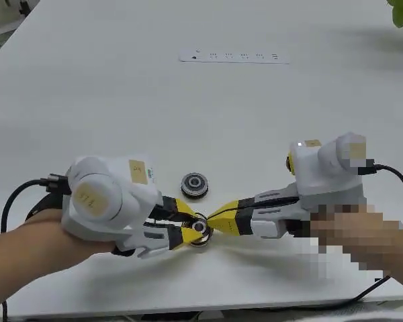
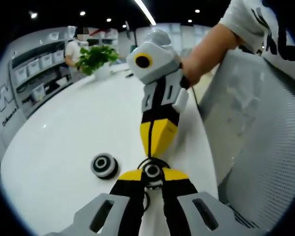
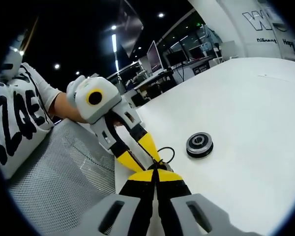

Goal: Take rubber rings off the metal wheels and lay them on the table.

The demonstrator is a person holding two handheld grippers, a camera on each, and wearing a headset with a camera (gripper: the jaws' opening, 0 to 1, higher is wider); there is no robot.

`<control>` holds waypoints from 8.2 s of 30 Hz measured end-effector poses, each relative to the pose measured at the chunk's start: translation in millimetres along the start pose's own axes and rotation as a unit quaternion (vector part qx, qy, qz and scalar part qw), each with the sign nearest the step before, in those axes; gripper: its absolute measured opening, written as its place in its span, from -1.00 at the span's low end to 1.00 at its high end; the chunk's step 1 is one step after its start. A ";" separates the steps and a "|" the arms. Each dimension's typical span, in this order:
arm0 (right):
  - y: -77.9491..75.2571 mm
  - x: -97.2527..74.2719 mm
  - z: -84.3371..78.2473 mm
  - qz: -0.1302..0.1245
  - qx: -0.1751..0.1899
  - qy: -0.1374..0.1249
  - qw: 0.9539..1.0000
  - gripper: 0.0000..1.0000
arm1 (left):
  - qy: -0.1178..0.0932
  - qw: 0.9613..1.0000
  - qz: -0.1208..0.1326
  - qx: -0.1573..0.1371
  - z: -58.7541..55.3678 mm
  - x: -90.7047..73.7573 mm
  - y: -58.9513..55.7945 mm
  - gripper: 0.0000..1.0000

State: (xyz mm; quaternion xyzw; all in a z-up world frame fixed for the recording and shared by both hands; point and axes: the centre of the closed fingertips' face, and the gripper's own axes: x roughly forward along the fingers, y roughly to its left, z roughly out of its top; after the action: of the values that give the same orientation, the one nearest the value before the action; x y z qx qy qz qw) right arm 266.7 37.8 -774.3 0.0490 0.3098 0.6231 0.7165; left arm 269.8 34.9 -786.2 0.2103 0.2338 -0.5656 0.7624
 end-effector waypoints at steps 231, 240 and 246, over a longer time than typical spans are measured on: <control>-24.9 27.1 22.1 -0.018 -0.030 0.023 0.999 -0.70 | -0.051 0.992 0.083 -0.081 -6.2 -52.9 71.8 -0.25; -53.3 7.3 26.7 -0.072 -0.079 0.012 0.994 -0.64 | -0.047 0.993 0.073 -0.074 -0.4 -35.2 76.9 -0.25; -70.2 2.3 16.7 -0.092 -0.083 0.023 0.992 -0.65 | -0.045 0.995 0.062 -0.068 5.4 -20.9 75.9 -0.30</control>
State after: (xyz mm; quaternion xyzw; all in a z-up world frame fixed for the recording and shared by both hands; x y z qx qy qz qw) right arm 335.7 29.8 -793.8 -0.0533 0.2767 0.5791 0.7650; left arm 338.1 68.3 -765.2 0.1462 0.2237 -0.5085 0.8185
